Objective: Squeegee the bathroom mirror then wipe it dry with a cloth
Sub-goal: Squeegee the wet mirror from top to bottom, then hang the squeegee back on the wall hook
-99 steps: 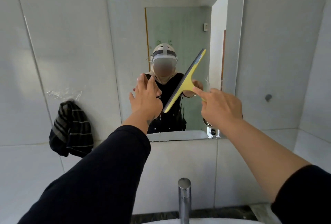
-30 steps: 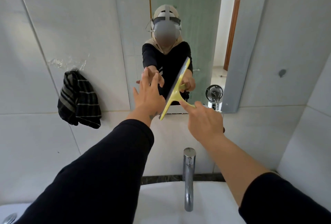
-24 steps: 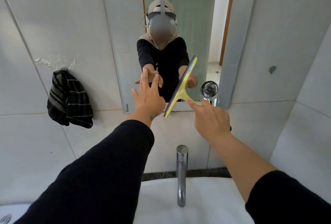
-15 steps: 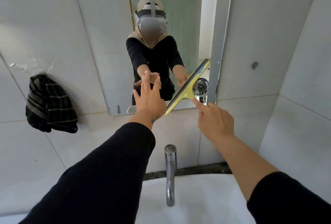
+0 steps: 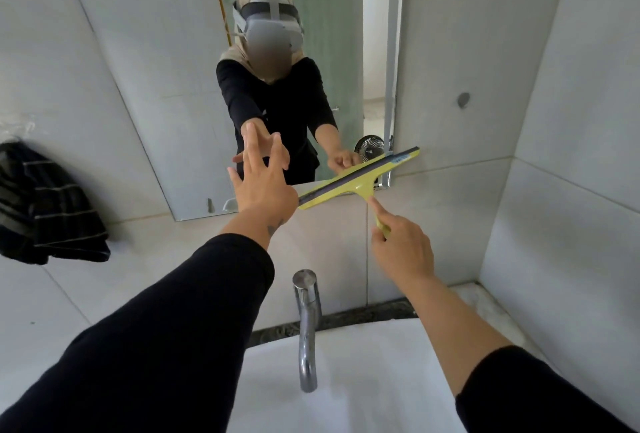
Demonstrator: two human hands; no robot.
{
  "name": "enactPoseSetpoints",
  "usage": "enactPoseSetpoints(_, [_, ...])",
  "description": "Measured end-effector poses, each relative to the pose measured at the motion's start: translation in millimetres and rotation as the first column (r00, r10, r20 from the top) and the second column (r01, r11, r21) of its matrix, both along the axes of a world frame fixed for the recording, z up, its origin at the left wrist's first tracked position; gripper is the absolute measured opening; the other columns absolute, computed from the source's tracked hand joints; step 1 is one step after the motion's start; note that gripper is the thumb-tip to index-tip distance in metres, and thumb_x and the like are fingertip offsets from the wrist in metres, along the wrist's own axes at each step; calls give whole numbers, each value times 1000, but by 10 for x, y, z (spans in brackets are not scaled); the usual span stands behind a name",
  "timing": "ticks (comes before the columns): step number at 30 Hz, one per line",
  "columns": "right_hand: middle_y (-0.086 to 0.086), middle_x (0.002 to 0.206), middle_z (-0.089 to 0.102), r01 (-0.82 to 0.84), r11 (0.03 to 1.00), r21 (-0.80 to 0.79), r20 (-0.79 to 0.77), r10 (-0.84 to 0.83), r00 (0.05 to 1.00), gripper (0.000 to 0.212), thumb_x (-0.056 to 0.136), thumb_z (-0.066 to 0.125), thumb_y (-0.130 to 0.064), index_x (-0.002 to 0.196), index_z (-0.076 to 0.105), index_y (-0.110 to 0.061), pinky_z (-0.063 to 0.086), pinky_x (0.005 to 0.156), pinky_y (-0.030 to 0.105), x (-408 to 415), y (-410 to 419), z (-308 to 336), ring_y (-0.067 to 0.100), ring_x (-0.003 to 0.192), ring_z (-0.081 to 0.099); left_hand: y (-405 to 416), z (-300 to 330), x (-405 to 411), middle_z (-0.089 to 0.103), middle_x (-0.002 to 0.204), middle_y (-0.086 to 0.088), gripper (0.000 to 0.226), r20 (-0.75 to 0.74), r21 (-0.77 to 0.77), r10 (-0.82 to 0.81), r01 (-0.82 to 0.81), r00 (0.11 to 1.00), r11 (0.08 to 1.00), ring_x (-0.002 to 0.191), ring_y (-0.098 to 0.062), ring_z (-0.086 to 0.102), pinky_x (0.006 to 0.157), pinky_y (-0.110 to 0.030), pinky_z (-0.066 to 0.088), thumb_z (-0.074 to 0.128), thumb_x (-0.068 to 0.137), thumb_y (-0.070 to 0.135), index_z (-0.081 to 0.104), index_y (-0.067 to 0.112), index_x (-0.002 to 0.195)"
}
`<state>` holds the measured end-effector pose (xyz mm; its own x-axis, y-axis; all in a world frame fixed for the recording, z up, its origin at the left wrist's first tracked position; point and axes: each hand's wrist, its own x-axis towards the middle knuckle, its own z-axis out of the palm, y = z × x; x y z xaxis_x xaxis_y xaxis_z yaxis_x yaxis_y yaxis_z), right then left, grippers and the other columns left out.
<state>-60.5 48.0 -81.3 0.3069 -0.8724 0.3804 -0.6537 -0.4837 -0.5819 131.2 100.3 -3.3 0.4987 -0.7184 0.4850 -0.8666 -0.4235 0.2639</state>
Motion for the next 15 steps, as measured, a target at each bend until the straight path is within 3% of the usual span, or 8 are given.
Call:
enactPoseSetpoints(4, [4,82,57,4,998,57,-22,-2,1000,55,94,46,-20,143,34,-42,46,72,35,-67,-9,-175,23,78,54,-26,-37,-6,-29,155,-3,90,22,-23,10,-9,1000,1000,148,-31,-4,117,-56,3,57,84,9,1,30,151])
enactPoseSetpoints(9, [9,104,66,39,991,129,-114,-24,993,53,93,45,-22,141,37,-44,49,78,37,-241,-36,-256,29,95,60,-82,-154,-123,-28,156,-5,90,59,-67,6,-2,998,998,147,-30,-7,116,-57,0,58,84,11,1,29,151])
enactPoseSetpoints(13, [8,122,62,65,983,171,-254,-20,967,60,90,48,-23,144,30,-44,47,85,37,-515,-36,-59,32,109,58,-101,-256,-476,-15,158,-4,79,30,-9,-106,106,994,994,147,-28,3,118,-54,5,55,85,9,14,27,150])
enactPoseSetpoints(15, [3,132,57,78,980,181,-336,-13,942,59,86,53,-26,141,38,-40,45,92,35,-689,-23,91,28,119,54,-119,-284,-689,-5,159,-6,68,-11,79,-207,207,978,975,146,-27,7,118,-51,10,53,91,16,20,29,149])
